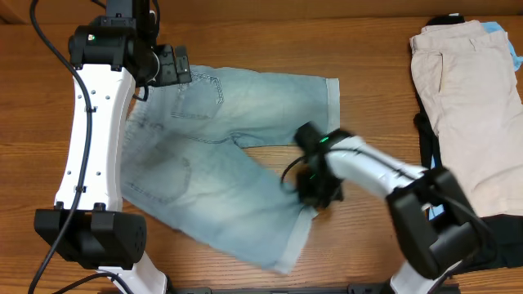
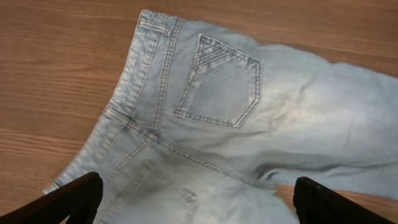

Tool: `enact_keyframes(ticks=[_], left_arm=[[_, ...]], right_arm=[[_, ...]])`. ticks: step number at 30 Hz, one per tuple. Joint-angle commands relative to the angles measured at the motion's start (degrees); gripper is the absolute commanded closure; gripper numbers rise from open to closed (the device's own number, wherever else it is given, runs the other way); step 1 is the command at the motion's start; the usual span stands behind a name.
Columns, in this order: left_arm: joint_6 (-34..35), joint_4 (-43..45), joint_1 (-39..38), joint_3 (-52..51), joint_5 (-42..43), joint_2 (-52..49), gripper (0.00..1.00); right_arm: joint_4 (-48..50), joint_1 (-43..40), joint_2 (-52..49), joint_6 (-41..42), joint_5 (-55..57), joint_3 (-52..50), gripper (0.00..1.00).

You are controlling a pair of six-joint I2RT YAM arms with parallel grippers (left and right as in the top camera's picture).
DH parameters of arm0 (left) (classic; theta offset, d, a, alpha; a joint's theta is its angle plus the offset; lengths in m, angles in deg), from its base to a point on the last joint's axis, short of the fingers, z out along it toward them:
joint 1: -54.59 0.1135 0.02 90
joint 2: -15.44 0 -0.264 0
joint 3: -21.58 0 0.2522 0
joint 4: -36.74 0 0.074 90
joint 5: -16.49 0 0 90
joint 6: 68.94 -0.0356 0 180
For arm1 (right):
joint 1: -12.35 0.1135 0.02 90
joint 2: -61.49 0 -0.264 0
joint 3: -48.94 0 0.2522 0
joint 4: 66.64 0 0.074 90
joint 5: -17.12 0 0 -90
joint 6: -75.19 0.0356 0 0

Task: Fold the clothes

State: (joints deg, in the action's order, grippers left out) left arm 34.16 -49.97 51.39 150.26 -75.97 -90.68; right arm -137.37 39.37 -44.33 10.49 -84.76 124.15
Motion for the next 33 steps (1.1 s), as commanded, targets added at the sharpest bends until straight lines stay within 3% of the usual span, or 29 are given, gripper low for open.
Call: enact_keyframes(ticks=[1, 7, 14, 20, 21, 23, 25, 28, 30, 31, 32, 33], left_arm=[[-1.36, -1.95, -0.26, 0.68, -0.72, 0.50, 0.00], [-1.03, -7.91, -0.22, 0.66, -0.70, 0.50, 0.00], [8.87, -17.97, -0.35, 0.66, -0.48, 0.92, 0.01], [14.62, -23.12, -0.63, 0.63, -2.67, 5.55, 0.03], [17.31, -23.04, -0.63, 0.63, -2.60, 7.26, 0.01], [22.27, -23.63, -0.63, 0.55, -2.40, 10.88, 0.00], [23.58, -23.85, -0.63, -1.29, -2.60, 13.90, 0.00], [31.08, -23.85, -0.57, -9.44, -6.12, 18.99, 0.00], [40.13, -23.69, -0.55, -16.41, -8.79, 22.71, 0.00], [44.39, -23.43, -0.52, -19.47, -9.77, 24.28, 0.00], [53.00, -21.84, -0.52, -26.88, -11.58, 27.78, 0.00], [56.46, -20.24, -0.52, -30.91, -11.69, 29.42, 0.00]], right_arm=[[1.92, -10.60, -1.16, -3.82, 6.12, 3.17, 0.93], [5.99, -23.12, -1.16, -13.05, -6.47, 13.33, 0.81], [-9.77, -23.41, 1.62, -16.85, -9.20, 29.86, 0.69], [-17.00, -21.38, 12.55, -16.50, -6.99, 30.77, 0.60], [-18.51, -20.92, 14.84, -16.15, -5.90, 30.77, 0.56], [-21.62, -19.98, 18.64, -15.61, -3.89, 30.73, 0.32], [-24.00, -19.12, 22.23, -13.75, -1.92, 29.64, 0.26], [-24.15, -18.08, 27.58, -10.40, -1.11, 25.86, 0.23], [-22.93, -17.00, 31.61, -7.67, -0.70, 22.03, 0.19], [-22.16, -16.31, 33.46, -6.16, -0.33, 19.93, 0.11], [-20.15, -14.53, 36.59, -4.00, -0.15, 15.37, 0.00], [-19.39, -13.86, 37.48, -3.54, -0.15, 13.53, 0.00]])
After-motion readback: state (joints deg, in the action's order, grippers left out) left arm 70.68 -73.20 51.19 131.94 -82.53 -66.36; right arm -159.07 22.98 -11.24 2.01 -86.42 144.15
